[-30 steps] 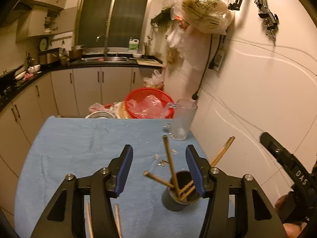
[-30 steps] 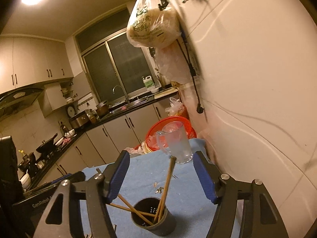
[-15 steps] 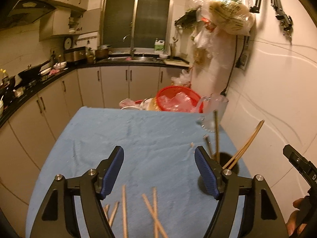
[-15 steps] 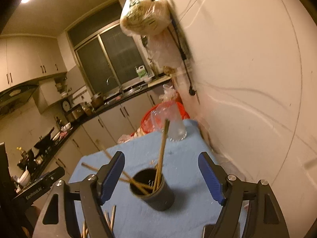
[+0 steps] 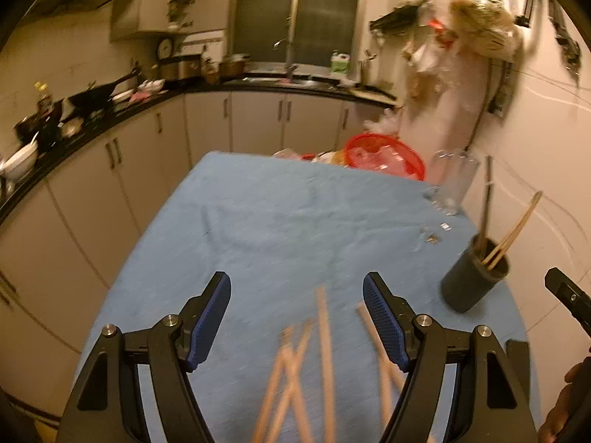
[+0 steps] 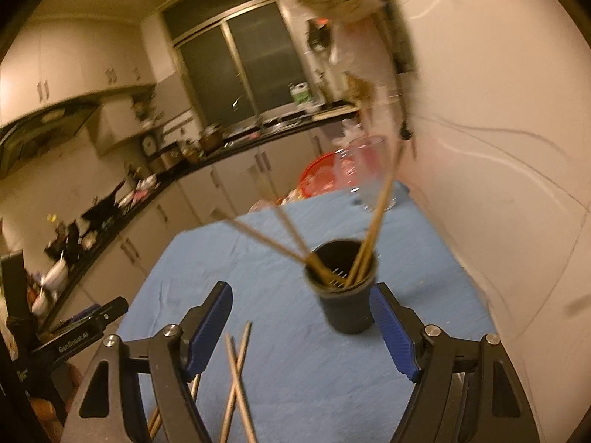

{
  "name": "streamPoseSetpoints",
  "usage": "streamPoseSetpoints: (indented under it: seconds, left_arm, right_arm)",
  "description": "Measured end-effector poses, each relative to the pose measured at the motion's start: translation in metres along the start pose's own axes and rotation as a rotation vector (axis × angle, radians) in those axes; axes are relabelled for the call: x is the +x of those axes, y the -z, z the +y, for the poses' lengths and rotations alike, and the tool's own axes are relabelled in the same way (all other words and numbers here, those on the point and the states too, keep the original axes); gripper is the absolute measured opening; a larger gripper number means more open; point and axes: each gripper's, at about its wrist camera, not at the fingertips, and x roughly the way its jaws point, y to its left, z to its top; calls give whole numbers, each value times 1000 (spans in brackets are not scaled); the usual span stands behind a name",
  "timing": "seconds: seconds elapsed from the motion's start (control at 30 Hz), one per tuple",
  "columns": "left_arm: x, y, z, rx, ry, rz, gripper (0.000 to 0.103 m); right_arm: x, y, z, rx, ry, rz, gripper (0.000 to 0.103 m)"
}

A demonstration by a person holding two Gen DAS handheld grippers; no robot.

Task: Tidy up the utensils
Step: 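Lower both open tools toward the chopsticks lying on the towel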

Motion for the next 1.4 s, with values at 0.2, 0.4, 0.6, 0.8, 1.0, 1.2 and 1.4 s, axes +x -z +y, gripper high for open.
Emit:
streamPoseSetpoints:
  seconds: [0.2, 0.4, 0.6, 0.8, 1.0, 1.2, 1.4]
  left_arm:
    - [12, 28, 56, -64, -43, 97, 75]
    - [28, 54, 88, -118, -36, 199, 75]
    - [38, 61, 71, -103, 153, 298, 55]
    - [67, 58, 40, -120, 291, 427, 23]
    - [90, 50, 22, -98, 256, 467, 10]
    - [108, 46, 19, -91, 204, 489, 10]
    - [120, 41, 13, -98, 205, 484, 8]
  right_arm:
    - [29, 19, 24, -34, -47, 109, 79]
    - [58, 38, 44, -60, -92, 203, 79]
    - [75, 53, 54, -76, -107, 254, 79]
    - [75, 55, 50, -67, -102, 252, 79]
    - [70, 55, 45, -65, -107, 248, 79]
    - [70, 56, 38, -53, -117, 246, 79]
    - [71, 57, 36, -49, -118, 250, 79]
